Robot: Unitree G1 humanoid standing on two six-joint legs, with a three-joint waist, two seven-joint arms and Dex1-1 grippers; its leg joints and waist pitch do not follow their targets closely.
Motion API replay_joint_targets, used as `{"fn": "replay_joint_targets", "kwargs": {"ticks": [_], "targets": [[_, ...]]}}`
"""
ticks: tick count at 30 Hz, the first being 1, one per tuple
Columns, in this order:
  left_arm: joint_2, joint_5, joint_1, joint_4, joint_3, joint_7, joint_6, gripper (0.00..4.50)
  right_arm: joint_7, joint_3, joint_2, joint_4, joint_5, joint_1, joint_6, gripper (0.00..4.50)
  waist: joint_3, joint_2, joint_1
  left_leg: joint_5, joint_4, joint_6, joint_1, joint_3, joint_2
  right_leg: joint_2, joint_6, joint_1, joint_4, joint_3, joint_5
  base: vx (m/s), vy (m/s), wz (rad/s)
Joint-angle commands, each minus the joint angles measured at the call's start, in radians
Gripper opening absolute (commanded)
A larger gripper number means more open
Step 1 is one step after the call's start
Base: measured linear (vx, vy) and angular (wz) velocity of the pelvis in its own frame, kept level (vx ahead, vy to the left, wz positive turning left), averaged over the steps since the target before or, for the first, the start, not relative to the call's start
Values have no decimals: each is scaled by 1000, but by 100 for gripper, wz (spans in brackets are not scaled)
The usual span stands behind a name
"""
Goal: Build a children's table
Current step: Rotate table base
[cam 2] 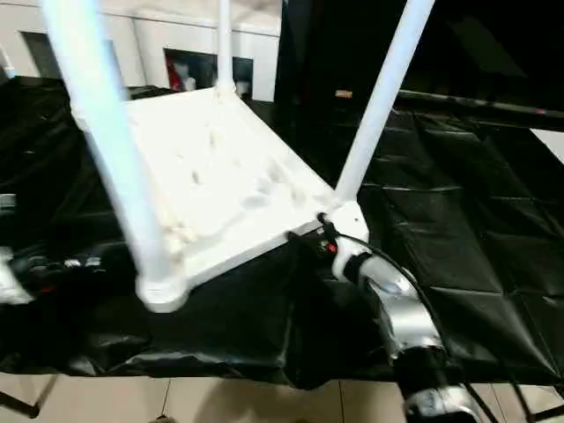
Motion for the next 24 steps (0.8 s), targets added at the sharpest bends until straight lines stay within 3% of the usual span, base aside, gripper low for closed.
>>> {"fn": "replay_joint_targets", "kwargs": {"ticks": [1, 7, 8, 9, 10, 15, 17, 24], "targets": [[-5, -7, -19, -6, -19, -4, -17, 448, -10, -14, -15, -21, -14, 8, 21, 383, -51, 25, -1, -301, -78, -31, 17, -24, 47, -57, -169, 37, -74, 53, -285, 0, 0, 0], [-42, -30, -44, -20, -83, -16, 8, 448, -8, -4, -44, -14, -31, 14, 54, 383, -51, 20, 1, -304, -77, -26, 16, -26, 49, -57, -156, 35, -75, 53, -314, 0, 0, 0], [-44, -41, -49, -26, -97, -21, 25, 448, -12, -1, -44, 1, -39, 7, 62, 383, -51, 14, 2, -290, -77, -21, 15, -25, 49, -58, -159, 35, -73, 53, -313, 0, 0, 0], [-44, -44, -53, -27, -110, -29, 34, 448, -16, 2, -42, 16, -45, -1, 63, 383, -50, 15, 1, -290, -76, -21, 14, -25, 49, -57, -159, 34, -73, 53, -311, 0, 0, 0], [-43, -45, -57, -27, -120, -35, 40, 448, -20, 4, -40, 28, -48, -7, 62, 383, -51, 6, 0, -289, -76, -20, 14, -25, 49, -56, -158, 34, -73, 52, -314, 0, 0, 0], [-78, 14, -137, 56, -215, -64, 0, 448, -42, 17, -4, 119, -66, -71, 47, 383, -51, 5, -1, -283, -75, -26, 15, -24, 47, -58, -154, 33, -75, 52, -324, 0, 0, 0], [-102, 31, -176, 92, -251, -74, -17, 448, -46, 24, 14, 150, -71, -96, 42, 383, -53, 13, 1, -263, -74, -28, 15, -25, 47, -60, -160, 36, -70, 54, -293, 0, 0, 0], [-168, 86, -275, 159, -371, -98, -68, 448, -37, 36, 64, 250, -85, -168, 18, 383, -59, 10, 3, -210, -69, -22, 11, -22, 49, -63, -192, 43, -60, 53, -200, 0, 0, 0]]}}
